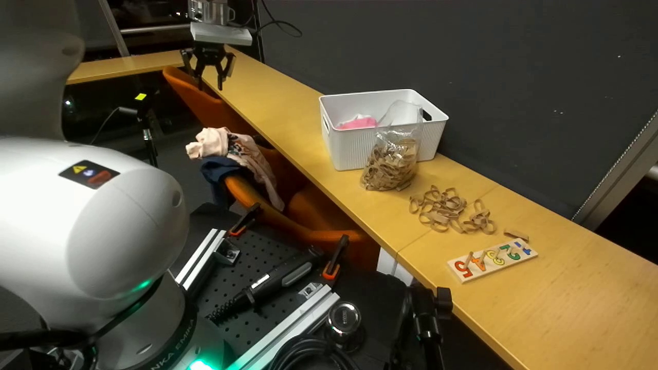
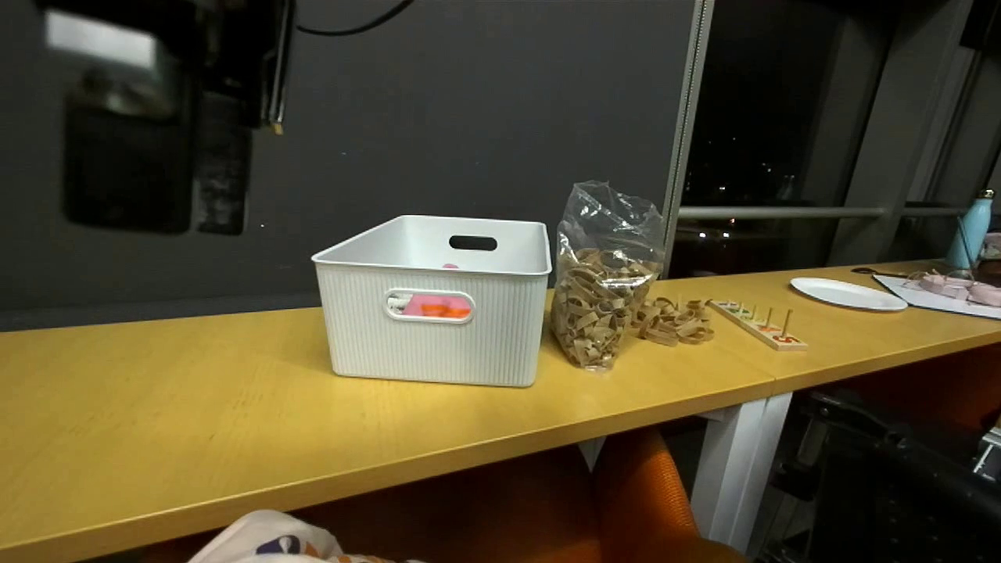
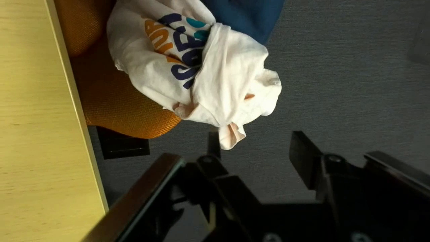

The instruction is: Remove the t-shirts from the white storage container and put them on the backrest of the chair on the right.

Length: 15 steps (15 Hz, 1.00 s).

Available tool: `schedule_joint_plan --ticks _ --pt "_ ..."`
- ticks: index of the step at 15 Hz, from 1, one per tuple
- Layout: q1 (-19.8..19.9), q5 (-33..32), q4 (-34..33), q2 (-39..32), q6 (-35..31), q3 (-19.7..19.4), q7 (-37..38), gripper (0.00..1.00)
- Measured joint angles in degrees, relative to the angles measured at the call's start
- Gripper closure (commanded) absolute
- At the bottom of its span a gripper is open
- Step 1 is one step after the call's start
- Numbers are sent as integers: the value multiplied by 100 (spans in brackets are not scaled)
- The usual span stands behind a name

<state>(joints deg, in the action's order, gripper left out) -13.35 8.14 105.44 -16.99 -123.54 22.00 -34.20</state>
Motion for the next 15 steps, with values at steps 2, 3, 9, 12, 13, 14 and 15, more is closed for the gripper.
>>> schedule_joint_plan --ticks 2,3,9,12,13,14,15 --pt "50 12 0 27 0 -46 -6 1" --pt "98 20 3 58 5 -79 -6 0" --pt "718 275 129 751 101 -562 -118 0" --pt "975 316 134 1142 247 -949 -164 0" --pt "1038 330 128 1235 307 -1072 -167 0" --pt "1089 336 114 1304 361 -1197 -167 0" --pt "1139 348 91 1356 438 -1316 -164 0"
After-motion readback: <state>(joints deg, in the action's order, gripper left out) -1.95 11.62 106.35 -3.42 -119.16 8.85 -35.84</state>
